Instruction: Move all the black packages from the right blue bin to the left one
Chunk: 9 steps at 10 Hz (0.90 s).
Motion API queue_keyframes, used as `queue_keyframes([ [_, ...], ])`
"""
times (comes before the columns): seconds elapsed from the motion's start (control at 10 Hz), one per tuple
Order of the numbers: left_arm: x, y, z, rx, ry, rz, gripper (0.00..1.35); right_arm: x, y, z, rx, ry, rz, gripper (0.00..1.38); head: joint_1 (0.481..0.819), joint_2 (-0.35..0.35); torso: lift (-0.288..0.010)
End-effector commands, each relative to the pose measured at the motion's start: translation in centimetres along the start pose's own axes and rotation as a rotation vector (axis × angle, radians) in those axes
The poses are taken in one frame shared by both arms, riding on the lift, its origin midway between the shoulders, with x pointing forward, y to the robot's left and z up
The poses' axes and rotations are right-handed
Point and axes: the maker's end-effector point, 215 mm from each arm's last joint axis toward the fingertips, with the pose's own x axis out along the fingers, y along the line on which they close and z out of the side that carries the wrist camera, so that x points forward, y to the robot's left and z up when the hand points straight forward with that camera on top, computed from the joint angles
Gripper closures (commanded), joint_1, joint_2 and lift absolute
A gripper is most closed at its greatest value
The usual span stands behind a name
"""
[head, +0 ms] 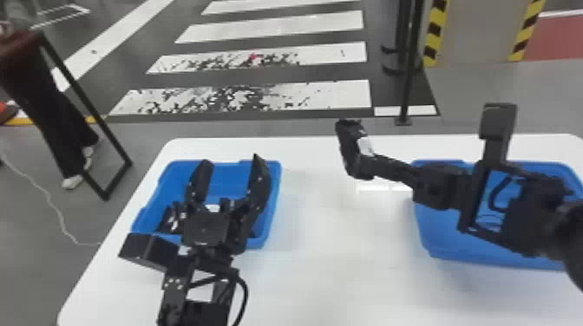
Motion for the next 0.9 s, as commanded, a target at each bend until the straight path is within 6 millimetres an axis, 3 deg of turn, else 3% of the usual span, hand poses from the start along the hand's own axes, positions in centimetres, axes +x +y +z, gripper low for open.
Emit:
queue_keyframes([
  [0.0, 0.6, -2.5, -0.3, -0.041, 0.023, -0.048, 0.15, 2.0, 3.5, -1.2, -0.014, 0.033, 0.078, 1.12, 0.695, 0.243, -0.14],
  [0.1, 1.0, -3.7, -1.9, -0.047, 0.076, -0.087, 0.15, 2.6, 4.5, -1.4, -0.024, 0.041, 0.099, 1.12, 0.695, 0.259, -0.14],
  [0.3, 1.0, -4.2, -4.5, -0.05, 0.168, -0.118, 0.15, 3.5, 6.0, -2.3, -0.032, 0.061, 0.133, 1.12, 0.695, 0.258, -0.14],
  [0.8, 1.0, -4.2, -5.4, -0.044, 0.208, -0.129, 0.17, 5.1, 10.3, -4.5, -0.039, 0.11, 0.223, 1.12, 0.695, 0.291, -0.14],
])
